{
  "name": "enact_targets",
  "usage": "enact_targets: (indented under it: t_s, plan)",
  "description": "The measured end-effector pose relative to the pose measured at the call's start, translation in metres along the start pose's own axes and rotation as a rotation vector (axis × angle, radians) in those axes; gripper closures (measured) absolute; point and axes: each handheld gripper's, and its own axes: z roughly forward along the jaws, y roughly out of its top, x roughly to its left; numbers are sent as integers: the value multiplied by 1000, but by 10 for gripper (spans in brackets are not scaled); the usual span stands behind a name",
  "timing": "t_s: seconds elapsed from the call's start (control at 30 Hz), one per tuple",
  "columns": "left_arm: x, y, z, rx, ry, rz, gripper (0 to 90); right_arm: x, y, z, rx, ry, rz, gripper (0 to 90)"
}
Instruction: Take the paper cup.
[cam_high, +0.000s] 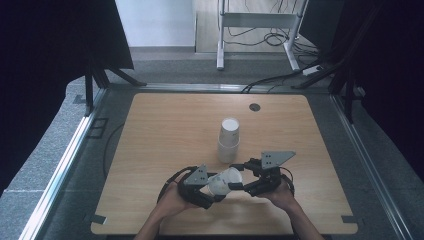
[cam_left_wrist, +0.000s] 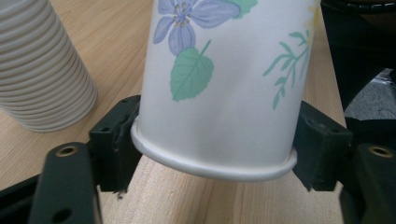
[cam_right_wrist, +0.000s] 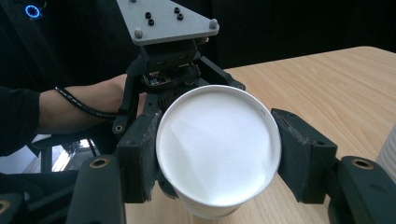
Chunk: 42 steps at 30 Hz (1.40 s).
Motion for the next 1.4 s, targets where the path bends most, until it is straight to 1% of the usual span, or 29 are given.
enact_targets:
  t_s: [0.2,0.4,0.47,0.73,0.9,1.0,1.13,1.23,1.27,1.33,1.4]
  plan:
    - [0,0,0,11,-2,-1,320,0,1,0,17,-1,-5,366]
    - [0,1,-1,25,5,4,327,1,1,1,28,-1,-16,359]
    - [0,1,-2,34,14,11,326,1,2,2,33,-5,-16,351]
    - [2,2,-7,68,30,10,326,5,7,2,92,-25,-33,245]
    - [2,2,-8,110,41,29,326,7,11,1,173,-67,-55,195]
    - [0,3,-6,137,49,48,326,8,13,1,215,-72,-58,171]
    - [-3,5,-3,160,50,65,326,9,16,3,300,-83,-70,151]
    - [-5,6,-2,178,52,81,326,8,21,5,349,-87,-79,142]
    - [-5,6,-1,177,55,77,326,9,23,6,371,-87,-80,140]
    - [-6,7,-1,188,57,86,326,9,27,10,416,-88,-83,137]
    - [-6,6,0,191,57,86,326,10,30,15,465,-89,-97,137]
